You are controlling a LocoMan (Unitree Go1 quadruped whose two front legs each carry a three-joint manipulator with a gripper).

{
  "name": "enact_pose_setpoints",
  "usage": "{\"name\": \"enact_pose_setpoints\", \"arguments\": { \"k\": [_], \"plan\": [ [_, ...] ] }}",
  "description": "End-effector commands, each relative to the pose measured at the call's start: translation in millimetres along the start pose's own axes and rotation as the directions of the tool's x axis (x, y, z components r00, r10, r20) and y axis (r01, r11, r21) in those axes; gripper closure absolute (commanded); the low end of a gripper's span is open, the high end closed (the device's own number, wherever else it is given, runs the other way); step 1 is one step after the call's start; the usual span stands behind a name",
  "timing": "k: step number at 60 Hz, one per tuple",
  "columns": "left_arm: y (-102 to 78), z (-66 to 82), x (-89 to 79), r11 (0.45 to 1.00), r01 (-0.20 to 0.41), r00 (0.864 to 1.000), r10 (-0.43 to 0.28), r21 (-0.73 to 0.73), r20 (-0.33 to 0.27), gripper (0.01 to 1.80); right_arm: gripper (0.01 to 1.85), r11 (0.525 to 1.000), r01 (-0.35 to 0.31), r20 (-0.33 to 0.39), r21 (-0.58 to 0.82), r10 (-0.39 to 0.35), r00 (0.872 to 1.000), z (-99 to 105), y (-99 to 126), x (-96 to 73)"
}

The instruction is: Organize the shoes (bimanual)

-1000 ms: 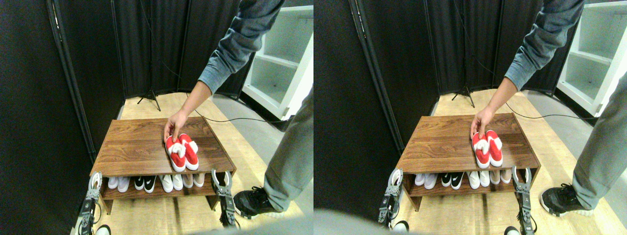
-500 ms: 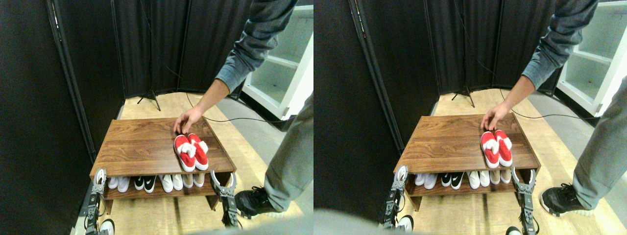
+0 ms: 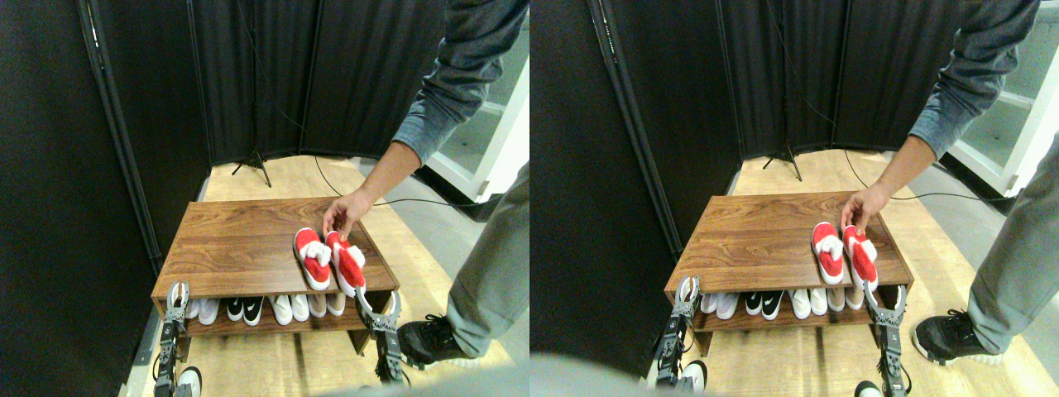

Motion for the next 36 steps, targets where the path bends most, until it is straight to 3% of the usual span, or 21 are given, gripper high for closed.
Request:
{"name": "enact_pose_setpoints", "arguments": {
  "k": [1, 12, 17, 24, 31, 36],
  "plan": [
    [-8.2, -2.0, 2.2, 0.999, 0.043, 0.999, -0.043, 0.005, -0.002, 1.71, 1.31, 0.999, -0.037, -0.002, 0.005, 0.037, 0.999, 1, 4, 1.8],
    [-7.7, -3.6, 1.8, 0.999, 0.038, 0.999, -0.038, 0.001, 0.002, 1.73, 1.31, 1.0, -0.027, 0.003, -0.001, 0.027, 1.0, 2, 4, 1.6],
    [-7.4, -5.2, 1.4, 0.999, 0.032, 0.999, -0.032, -0.004, 0.014, 1.76, 1.3, 1.0, -0.012, -0.034, 0.009, 0.012, 0.999, 4, 4, 1.6],
    [-4.6, -8.0, 5.4, 0.999, 0.041, 0.999, -0.041, 0.003, -0.007, 1.68, 1.05, 0.999, 0.026, -0.143, -0.025, -0.029, 0.989, 10, 3, 2.5],
    [-4.4, -12.0, 12.0, 0.999, 0.035, 0.999, -0.035, -0.015, -0.001, 1.54, 0.74, 0.998, 0.058, -0.163, -0.017, -0.06, 0.985, 12, 0, 2.4],
    [-4.5, -15.6, 17.6, 0.999, 0.035, 0.999, -0.035, -0.013, 0.002, 1.52, 0.64, 0.998, 0.06, -0.183, -0.011, -0.061, 0.981, 13, -3, 3.3]
  ]
}}
